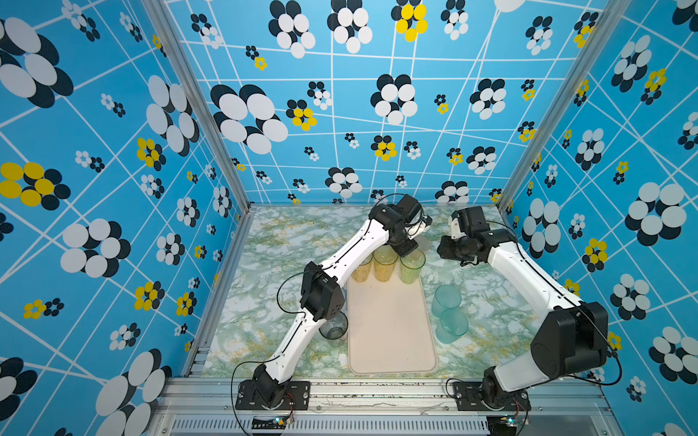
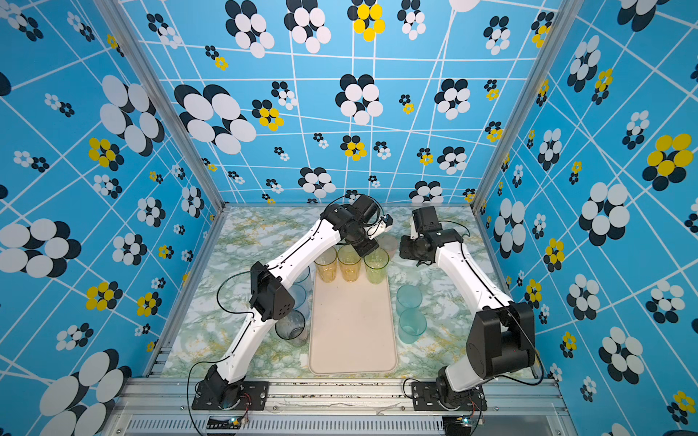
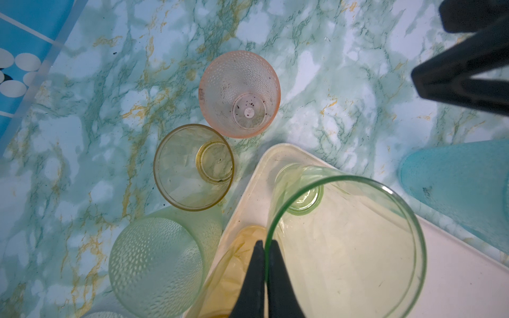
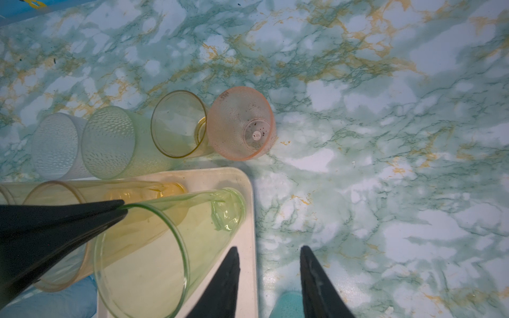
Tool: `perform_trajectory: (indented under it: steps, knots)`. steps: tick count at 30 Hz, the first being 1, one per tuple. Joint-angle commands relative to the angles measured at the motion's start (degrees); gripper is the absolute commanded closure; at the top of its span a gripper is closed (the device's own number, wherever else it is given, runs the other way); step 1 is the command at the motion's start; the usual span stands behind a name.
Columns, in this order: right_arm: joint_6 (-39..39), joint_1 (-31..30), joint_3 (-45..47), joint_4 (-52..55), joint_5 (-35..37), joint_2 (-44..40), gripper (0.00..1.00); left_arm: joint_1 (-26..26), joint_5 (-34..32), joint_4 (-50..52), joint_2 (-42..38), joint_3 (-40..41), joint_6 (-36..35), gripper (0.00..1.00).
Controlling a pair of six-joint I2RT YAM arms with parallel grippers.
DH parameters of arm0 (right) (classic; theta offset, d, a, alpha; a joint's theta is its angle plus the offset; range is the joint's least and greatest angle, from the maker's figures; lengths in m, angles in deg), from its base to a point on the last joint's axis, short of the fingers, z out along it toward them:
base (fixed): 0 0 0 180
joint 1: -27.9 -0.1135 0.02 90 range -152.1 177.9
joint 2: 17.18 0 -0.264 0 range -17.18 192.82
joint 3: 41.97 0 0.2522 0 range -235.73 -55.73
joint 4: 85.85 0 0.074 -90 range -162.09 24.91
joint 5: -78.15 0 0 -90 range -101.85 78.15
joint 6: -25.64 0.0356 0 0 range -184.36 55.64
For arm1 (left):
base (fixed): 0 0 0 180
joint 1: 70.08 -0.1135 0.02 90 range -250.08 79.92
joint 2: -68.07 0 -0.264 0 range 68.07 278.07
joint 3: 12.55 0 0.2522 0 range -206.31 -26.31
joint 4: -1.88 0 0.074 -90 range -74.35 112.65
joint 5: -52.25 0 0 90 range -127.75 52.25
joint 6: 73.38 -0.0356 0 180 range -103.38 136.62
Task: Place the glasses into the tray
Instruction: Place the glass on the tray.
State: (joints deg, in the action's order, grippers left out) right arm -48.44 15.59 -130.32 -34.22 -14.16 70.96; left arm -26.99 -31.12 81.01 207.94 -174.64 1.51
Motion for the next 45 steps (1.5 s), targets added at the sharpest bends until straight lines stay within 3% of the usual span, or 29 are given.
perform_trajectory:
  steps: [1, 11, 19, 38, 45]
  knots:
    - [0.5, 0.3, 0.5, -0.4, -1.0, 0.5, 0.61, -0.6, -0.3, 0.0, 1.6, -1.9, -0.9, 1.0]
    - [0.5, 0.3, 0.5, -0.3, -1.1, 0.2, 0.61, -0.5, -1.2, -1.0, 1.1, -1.9, -0.9, 0.95]
    - [0.5, 0.2, 0.6, -0.2, -1.2, -0.2, 0.61, -0.1, -1.9, -2.3, 0.5, -1.8, -0.9, 0.79]
    - [0.4, 0.3, 1.4, -0.4, -0.7, -1.2, 0.61, -0.4, -3.8, -8.2, -4.0, -0.4, -0.8, 0.8]
    - [-0.2, 0.3, 1.6, -0.7, 0.3, -1.2, 0.6, -3.3, -2.3, -16.1, -12.0, 7.5, 2.5, 0.81]
